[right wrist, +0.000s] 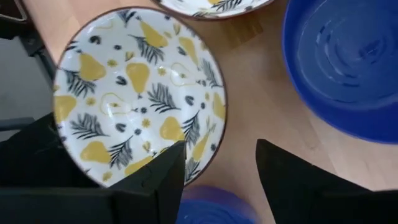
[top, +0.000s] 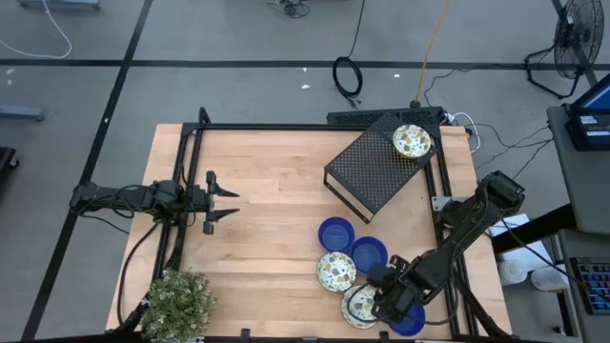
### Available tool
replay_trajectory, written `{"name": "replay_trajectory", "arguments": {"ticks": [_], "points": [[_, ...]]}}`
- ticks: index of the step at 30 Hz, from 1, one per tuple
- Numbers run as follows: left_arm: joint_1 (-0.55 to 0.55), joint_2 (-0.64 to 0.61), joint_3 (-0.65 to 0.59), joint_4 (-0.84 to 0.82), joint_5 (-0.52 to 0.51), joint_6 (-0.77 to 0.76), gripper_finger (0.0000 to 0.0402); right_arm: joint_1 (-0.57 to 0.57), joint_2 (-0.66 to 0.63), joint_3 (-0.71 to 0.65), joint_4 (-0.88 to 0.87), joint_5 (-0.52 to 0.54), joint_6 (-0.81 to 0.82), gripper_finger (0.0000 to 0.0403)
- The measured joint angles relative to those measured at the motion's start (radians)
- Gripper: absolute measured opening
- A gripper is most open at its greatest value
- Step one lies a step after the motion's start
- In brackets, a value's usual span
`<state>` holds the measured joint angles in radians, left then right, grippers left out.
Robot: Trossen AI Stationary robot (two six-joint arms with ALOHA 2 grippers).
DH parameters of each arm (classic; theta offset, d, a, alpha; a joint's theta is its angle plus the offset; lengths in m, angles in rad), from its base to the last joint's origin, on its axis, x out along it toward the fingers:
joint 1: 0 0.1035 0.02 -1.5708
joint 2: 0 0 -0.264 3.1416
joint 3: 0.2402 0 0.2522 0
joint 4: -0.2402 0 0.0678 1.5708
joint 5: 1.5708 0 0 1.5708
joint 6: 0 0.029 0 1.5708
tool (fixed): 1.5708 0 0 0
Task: Pick & Place Mini bowls
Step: Stack the bottom patterned yellow bowl on the patterned yellow bowl on the shelf
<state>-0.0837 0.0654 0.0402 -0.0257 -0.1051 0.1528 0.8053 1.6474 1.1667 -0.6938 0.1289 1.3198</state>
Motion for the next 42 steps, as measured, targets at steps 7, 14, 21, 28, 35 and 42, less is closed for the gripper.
{"name": "replay_trajectory", "arguments": {"ticks": [7, 14, 21, 28, 35, 42], "points": [[0.0, 0.0, 0.0, 0.0, 0.0, 0.0, 0.0198, -0.001, 0.019, 0.0, 0.031, 0.001, -0.02, 0.0181], [0.0, 0.0, 0.0, 0.0, 0.0, 0.0, 0.0198, -0.001, 0.022, 0.0, 0.03, 0.001, -0.015, 0.018], [0.0, 0.0, 0.0, 0.0, 0.0, 0.0, 0.0198, -0.005, 0.06, 0.0, 0.038, 0.001, -0.015, 0.018], [0.0, 0.0, 0.0, 0.0, 0.0, 0.0, 0.0198, -0.007, 0.063, 0.0, 0.038, 0.001, 0.004, 0.018], [0.0, 0.0, 0.0, 0.0, 0.0, 0.0, 0.0198, -0.007, 0.063, 0.0, 0.039, 0.001, 0.027, 0.018], [0.0, 0.0, 0.0, 0.0, 0.0, 0.0, 0.0198, -0.007, 0.08, 0.0, 0.039, -0.018, 0.026, 0.018]]}}
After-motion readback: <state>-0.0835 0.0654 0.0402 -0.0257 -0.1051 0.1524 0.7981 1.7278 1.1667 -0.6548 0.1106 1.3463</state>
